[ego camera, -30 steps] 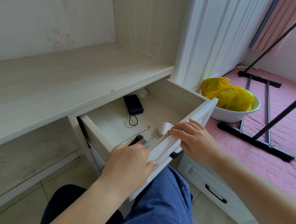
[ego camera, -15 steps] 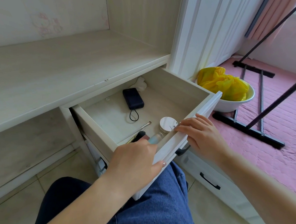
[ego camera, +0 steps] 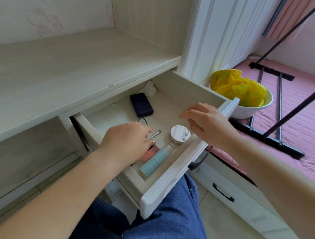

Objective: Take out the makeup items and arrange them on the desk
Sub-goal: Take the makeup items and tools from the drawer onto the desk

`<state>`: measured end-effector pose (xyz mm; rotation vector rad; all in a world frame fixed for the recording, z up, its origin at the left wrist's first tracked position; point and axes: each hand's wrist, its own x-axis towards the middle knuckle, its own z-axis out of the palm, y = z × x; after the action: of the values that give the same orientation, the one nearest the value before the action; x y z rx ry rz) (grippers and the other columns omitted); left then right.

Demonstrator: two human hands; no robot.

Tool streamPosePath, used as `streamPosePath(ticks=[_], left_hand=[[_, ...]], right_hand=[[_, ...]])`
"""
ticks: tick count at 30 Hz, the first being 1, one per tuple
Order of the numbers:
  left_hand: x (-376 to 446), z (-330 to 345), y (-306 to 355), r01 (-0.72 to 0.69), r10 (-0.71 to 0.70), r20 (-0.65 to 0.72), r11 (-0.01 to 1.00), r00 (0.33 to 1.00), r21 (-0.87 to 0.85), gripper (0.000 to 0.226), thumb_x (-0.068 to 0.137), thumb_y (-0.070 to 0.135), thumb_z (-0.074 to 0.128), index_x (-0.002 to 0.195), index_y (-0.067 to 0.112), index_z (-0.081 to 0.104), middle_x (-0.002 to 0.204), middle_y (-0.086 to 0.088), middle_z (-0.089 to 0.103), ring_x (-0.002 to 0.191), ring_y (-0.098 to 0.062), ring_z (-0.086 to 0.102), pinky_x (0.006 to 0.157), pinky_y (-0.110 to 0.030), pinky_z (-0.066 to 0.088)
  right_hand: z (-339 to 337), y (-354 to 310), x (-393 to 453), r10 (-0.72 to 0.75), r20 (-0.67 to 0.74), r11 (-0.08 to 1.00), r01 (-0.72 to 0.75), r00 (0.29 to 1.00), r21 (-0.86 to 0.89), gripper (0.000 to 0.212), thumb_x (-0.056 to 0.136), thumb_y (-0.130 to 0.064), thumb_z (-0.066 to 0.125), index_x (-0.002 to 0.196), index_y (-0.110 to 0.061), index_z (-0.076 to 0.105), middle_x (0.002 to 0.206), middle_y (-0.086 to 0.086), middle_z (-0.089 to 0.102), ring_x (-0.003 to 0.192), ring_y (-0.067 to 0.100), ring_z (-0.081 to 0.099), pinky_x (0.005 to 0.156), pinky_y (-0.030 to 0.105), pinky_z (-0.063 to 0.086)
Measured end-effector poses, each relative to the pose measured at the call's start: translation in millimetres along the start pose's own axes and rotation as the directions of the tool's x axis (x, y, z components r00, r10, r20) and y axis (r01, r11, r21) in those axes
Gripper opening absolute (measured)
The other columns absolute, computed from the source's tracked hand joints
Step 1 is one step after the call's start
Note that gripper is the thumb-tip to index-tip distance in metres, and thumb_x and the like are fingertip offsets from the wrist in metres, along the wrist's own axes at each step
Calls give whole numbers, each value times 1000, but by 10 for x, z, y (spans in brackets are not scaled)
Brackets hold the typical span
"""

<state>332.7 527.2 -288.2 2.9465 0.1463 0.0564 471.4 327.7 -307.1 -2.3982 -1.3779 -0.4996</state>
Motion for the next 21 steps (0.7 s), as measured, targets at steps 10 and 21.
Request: streamPosePath(ticks=[10,21], left_hand=[[678,361,-125,-106,4,368,961,930,256,26,88,35,55,106,17,62,101,-3,62,88,-24,59,70,-33,47],[773,624,15,-250,-5,543,884,840,395,29,94,16,39,117,12,55,113,-5,61,100,-26,61,65,-30,38]], right_hand=[[419,111,690,314,672,948,-184,670,-260,60,86,-38,62,140,-26,38,136,6,43,114,27,53,89,35,48],[825,176,781,487,812,871,-111,321,-479,32,81,-42,56,98,-15,60,84,0,58,86,25,60,71,29,44]])
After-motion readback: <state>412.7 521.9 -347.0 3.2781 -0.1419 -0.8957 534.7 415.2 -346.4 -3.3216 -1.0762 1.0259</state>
